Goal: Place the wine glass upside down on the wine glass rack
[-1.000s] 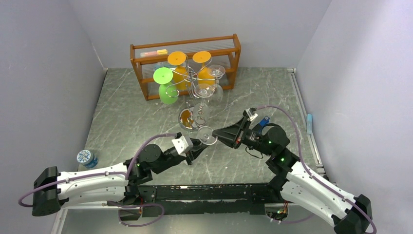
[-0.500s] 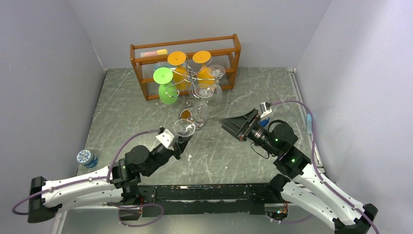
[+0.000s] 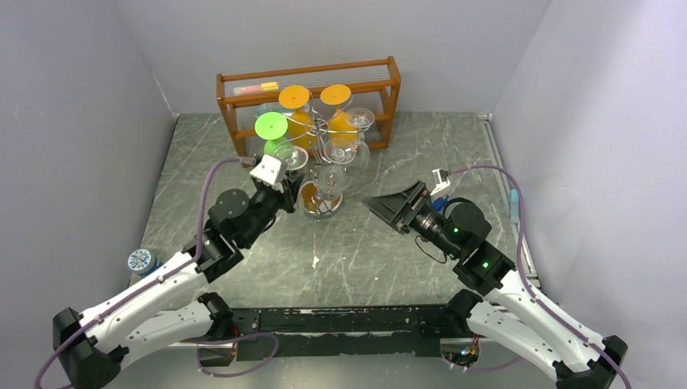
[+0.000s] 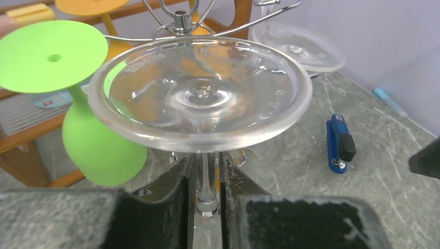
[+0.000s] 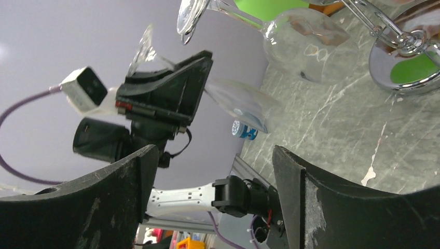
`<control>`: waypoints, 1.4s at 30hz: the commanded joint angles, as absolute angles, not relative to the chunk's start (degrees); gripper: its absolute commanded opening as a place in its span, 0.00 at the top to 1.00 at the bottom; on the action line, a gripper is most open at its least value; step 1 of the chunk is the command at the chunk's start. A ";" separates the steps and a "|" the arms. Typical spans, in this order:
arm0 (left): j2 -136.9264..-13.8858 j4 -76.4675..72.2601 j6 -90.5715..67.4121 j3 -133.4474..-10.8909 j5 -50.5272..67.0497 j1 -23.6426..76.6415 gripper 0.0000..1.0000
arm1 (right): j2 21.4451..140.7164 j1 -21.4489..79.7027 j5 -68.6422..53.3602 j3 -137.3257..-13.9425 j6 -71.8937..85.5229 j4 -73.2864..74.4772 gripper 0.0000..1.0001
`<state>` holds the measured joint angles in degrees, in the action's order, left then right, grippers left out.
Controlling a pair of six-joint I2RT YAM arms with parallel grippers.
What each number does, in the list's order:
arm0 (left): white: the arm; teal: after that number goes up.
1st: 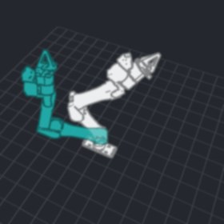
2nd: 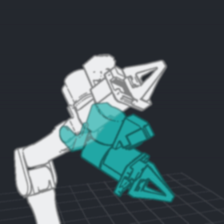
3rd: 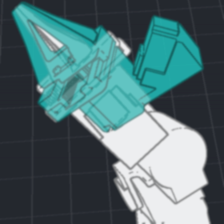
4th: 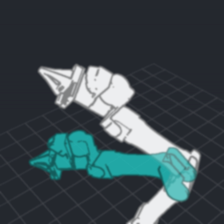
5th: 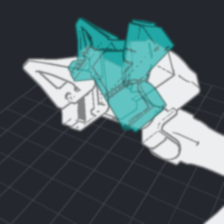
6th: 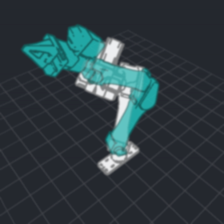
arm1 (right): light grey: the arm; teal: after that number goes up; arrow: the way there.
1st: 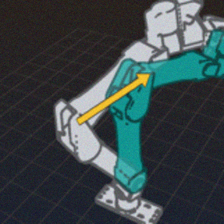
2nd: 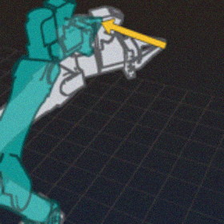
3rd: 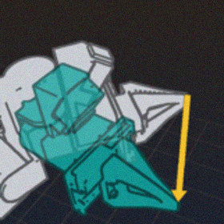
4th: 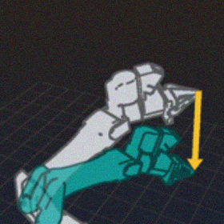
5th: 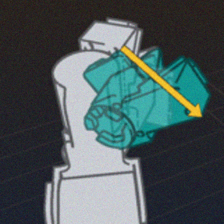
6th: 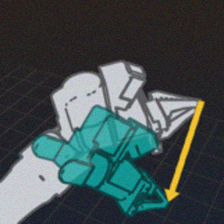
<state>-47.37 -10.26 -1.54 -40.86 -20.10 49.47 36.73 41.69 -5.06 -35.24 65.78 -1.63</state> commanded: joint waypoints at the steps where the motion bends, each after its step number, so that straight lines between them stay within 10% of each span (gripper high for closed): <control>1: -51.20 -10.07 -4.48 -44.10 -1.59 42.67 0.95 | 35.29 41.56 -3.07 -36.44 63.23 -0.19 0.16; 18: -61.20 -9.52 -5.05 -48.44 22.97 28.50 0.95 | 35.01 41.49 -1.16 -37.35 60.73 1.33 0.16; 42: -59.51 -13.34 -7.30 -44.83 15.75 27.72 0.95 | 46.40 41.75 -10.00 -51.32 33.51 1.75 0.27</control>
<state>-60.88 -9.45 -6.92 -45.41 17.63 28.27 43.00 41.69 -5.04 -44.60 48.53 1.74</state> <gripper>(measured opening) 0.208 0.762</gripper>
